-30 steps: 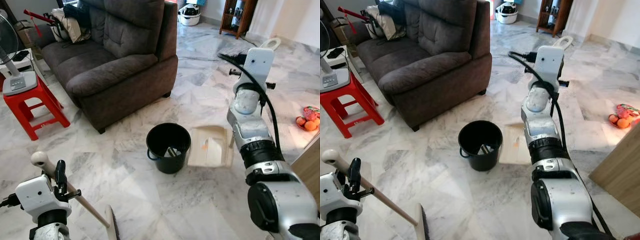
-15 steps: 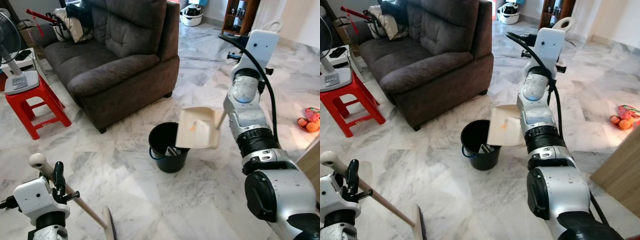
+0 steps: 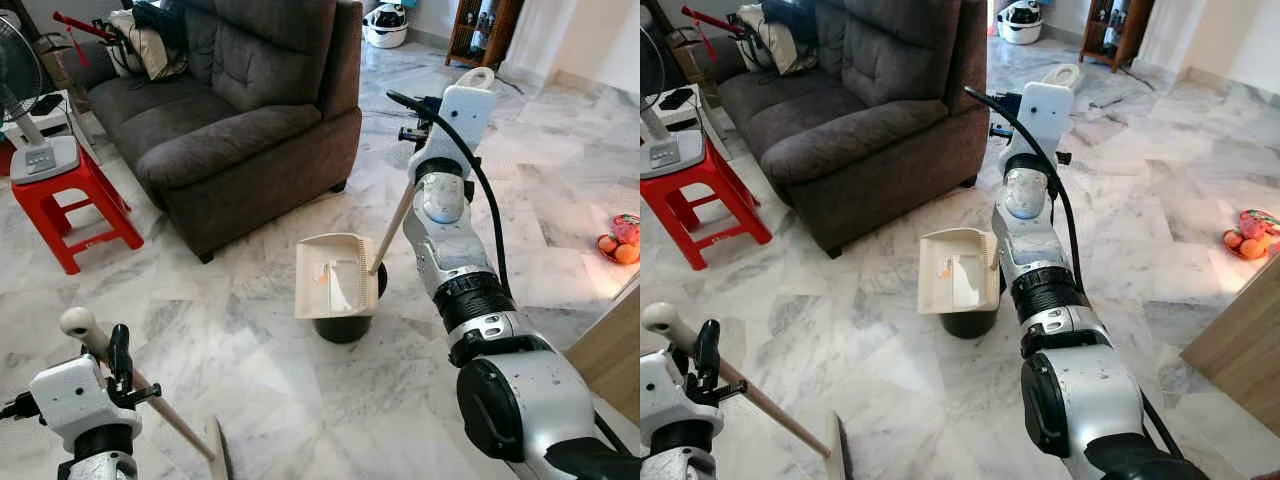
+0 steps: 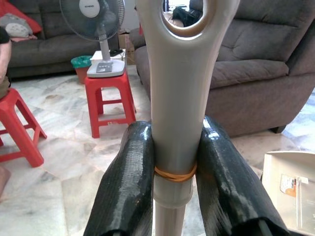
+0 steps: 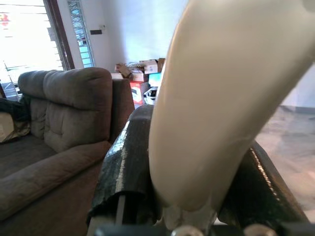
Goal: Sweep floor
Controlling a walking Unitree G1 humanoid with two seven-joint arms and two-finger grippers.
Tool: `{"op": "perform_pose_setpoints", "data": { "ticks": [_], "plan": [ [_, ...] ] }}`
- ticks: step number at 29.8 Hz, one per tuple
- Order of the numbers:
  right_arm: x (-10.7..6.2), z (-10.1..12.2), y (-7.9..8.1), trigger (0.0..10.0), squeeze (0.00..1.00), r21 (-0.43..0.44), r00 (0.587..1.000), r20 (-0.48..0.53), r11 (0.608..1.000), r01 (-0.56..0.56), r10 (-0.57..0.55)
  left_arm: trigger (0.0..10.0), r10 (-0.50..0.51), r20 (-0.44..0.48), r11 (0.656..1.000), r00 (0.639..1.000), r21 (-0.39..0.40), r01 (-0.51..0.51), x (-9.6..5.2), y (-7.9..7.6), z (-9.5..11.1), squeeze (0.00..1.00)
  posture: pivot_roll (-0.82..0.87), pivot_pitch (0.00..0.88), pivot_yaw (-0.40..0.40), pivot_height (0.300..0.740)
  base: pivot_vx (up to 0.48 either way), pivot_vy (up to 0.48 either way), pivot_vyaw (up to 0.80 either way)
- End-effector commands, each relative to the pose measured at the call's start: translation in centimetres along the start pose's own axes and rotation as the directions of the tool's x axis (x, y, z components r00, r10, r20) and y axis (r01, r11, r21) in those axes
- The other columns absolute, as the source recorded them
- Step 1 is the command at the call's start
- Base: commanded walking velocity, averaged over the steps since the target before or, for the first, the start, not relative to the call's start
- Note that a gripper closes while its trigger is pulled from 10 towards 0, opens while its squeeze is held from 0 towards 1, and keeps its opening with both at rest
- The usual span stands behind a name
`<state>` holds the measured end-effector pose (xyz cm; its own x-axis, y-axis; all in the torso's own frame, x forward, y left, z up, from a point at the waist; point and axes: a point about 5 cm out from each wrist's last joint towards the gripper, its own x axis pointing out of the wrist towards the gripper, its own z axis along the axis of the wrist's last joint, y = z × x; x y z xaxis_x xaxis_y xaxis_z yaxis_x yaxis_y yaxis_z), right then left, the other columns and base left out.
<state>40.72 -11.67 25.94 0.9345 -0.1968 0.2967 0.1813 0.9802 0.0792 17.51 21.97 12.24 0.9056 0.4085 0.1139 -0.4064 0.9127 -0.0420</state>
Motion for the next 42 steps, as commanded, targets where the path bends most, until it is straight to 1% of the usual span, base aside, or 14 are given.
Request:
{"op": "perform_pose_setpoints", "data": {
  "ticks": [1,5,6,11,14,17,21,23,25,26,28,31,34,42],
  "plan": [
    [0.4,2.3,0.5,10.0,0.0,0.092,0.997,0.082,0.996,-0.019,0.011,10.0,0.005,0.044,1.0,0.999,0.011,-0.006,0.0,0.1,0.7,0.0,0.01,0.032,0.051,0.74,0.0,0.0,0.0],
    [0.5,2.9,0.7,10.0,0.0,0.134,0.995,0.094,0.99,-0.051,0.038,10.0,-0.002,0.05,1.0,0.999,0.012,0.002,0.1,-0.1,0.8,0.0,0.01,0.032,0.051,0.74,0.0,0.0,0.0],
    [0.5,2.8,1.0,10.0,0.0,0.188,0.995,0.068,0.979,-0.078,0.066,10.0,-0.006,0.052,1.0,0.999,0.013,0.006,0.2,-0.3,0.8,0.0,0.01,0.032,0.051,0.74,0.0,0.0,0.0],
    [0.6,2.8,1.5,10.0,0.0,0.265,0.992,0.032,0.956,-0.125,0.121,10.0,-0.011,0.053,1.0,0.999,0.015,0.011,0.3,-0.4,0.7,0.0,0.0,0.023,0.052,0.74,0.0,0.0,0.0],
    [0.8,3.2,1.9,10.0,0.0,0.316,0.987,0.018,0.936,-0.155,0.157,10.0,-0.013,0.055,1.0,0.998,0.017,0.012,0.4,-0.4,0.7,0.0,0.0,0.02,0.052,0.74,0.0,0.0,0.0],
    [1.0,4.2,2.9,10.0,0.0,0.365,0.97,0.021,0.901,-0.234,0.243,10.0,-0.016,0.057,1.0,0.998,0.018,0.015,0.5,-0.5,0.8,0.0,0.0,0.017,0.05,0.74,0.0,0.0,0.0],
    [0.6,4.5,4.2,10.0,0.0,0.359,0.938,0.018,0.873,-0.33,0.346,10.0,-0.02,0.059,1.0,0.998,0.02,0.019,0.5,-0.6,0.8,0.0,0.0,0.016,0.048,0.74,0.0,0.0,0.0],
    [-0.2,4.5,5.1,10.0,0.0,0.357,0.908,0.031,0.844,-0.399,0.417,10.0,-0.023,0.06,1.0,0.998,0.021,0.022,0.4,-0.7,0.8,0.0,0.0,0.017,0.047,0.74,0.0,0.0,0.0],
    [-0.6,4.5,5.4,10.0,0.0,0.366,0.888,0.043,0.82,-0.44,0.458,10.0,-0.023,0.06,1.0,0.998,0.022,0.022,0.5,-0.7,0.8,0.0,0.0,0.017,0.045,0.74,0.0,0.0,0.0],
    [-0.6,4.5,5.4,10.0,0.0,0.366,0.888,0.043,0.82,-0.44,0.458,10.0,-0.023,0.06,1.0,0.998,0.022,0.022,0.5,-0.7,0.8,0.0,0.0,0.017,0.045,0.74,0.0,0.0,0.0],
    [-1.7,4.3,5.8,10.0,0.0,0.387,0.857,0.049,0.781,-0.49,0.513,10.0,-0.025,0.064,0.999,0.998,0.023,0.023,0.5,-0.7,0.8,0.0,0.0,0.019,0.045,0.74,0.0,0.0,0.0],
    [-2.5,4.2,6.0,10.0,0.0,0.402,0.838,0.059,0.755,-0.518,0.543,10.0,-0.026,0.066,0.999,0.997,0.024,0.025,0.5,-0.7,0.9,0.0,-0.01,0.02,0.048,0.74,0.0,0.0,0.0],
    [-4.0,3.0,6.3,10.0,0.0,0.402,0.81,-0.005,0.743,-0.535,0.586,10.0,-0.033,0.067,0.999,0.997,0.02,0.032,0.6,-0.9,0.8,0.0,-0.01,0.02,0.05,0.74,0.0,0.0,0.0],
    [-4.7,2.8,6.7,10.0,0.0,0.394,0.782,-0.049,0.732,-0.556,0.621,10.0,-0.038,0.065,0.999,0.997,0.011,0.038,0.7,-1.1,0.7,0.0,-0.01,0.019,0.045,0.74,0.0,0.0,0.0]
  ]
}}
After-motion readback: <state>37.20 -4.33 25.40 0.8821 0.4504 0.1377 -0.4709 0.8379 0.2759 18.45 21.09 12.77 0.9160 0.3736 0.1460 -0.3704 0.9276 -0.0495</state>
